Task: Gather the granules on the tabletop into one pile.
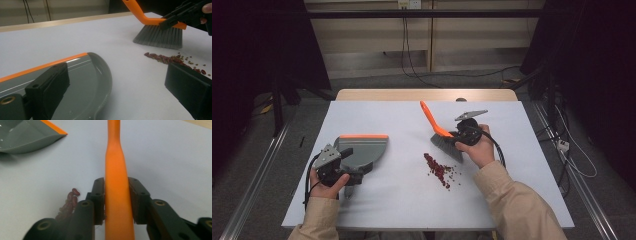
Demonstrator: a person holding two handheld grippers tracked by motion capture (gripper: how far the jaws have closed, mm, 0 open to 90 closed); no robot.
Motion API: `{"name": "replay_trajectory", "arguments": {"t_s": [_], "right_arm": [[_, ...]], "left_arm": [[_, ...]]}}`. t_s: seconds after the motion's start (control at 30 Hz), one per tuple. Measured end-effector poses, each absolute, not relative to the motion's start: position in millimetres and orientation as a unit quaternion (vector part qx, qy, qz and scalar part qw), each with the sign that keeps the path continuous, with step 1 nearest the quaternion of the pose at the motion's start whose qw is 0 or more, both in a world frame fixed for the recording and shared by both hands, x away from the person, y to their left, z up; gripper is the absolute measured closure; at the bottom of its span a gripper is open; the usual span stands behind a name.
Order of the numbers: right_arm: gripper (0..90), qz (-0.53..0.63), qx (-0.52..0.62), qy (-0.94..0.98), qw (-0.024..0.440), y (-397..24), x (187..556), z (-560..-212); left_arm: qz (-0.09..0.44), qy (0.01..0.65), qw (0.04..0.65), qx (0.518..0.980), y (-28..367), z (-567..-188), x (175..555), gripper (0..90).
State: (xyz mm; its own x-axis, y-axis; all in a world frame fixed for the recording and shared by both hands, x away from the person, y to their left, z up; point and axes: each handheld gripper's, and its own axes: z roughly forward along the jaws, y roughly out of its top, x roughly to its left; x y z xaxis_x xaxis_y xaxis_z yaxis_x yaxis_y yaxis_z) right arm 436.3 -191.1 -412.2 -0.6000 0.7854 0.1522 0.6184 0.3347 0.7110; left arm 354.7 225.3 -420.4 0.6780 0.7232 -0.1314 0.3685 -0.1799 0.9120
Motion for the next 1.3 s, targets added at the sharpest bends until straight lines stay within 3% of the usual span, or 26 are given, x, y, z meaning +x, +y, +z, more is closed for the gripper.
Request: {"name": "replay_trajectory", "arguments": {"t_s": [0.37,0.67,0.83,1.3], "right_arm": [[71.6,0.367,0.430,0.821,0.076,-194,443,-409],[71.6,0.398,0.320,0.849,0.138,-187,456,-407],[71.6,0.380,0.263,0.874,0.148,-175,464,-416],[71.5,0.381,0.154,0.905,0.113,-173,431,-415]], "left_arm": [[0.168,0.364,0.527,0.750,225,-421,355,5.5],[0.170,0.366,0.526,0.749,225,-421,355,5.5],[0.172,0.367,0.525,0.748,226,-420,355,5.4],[0.172,0.368,0.522,0.750,225,-421,355,5.4]]}}
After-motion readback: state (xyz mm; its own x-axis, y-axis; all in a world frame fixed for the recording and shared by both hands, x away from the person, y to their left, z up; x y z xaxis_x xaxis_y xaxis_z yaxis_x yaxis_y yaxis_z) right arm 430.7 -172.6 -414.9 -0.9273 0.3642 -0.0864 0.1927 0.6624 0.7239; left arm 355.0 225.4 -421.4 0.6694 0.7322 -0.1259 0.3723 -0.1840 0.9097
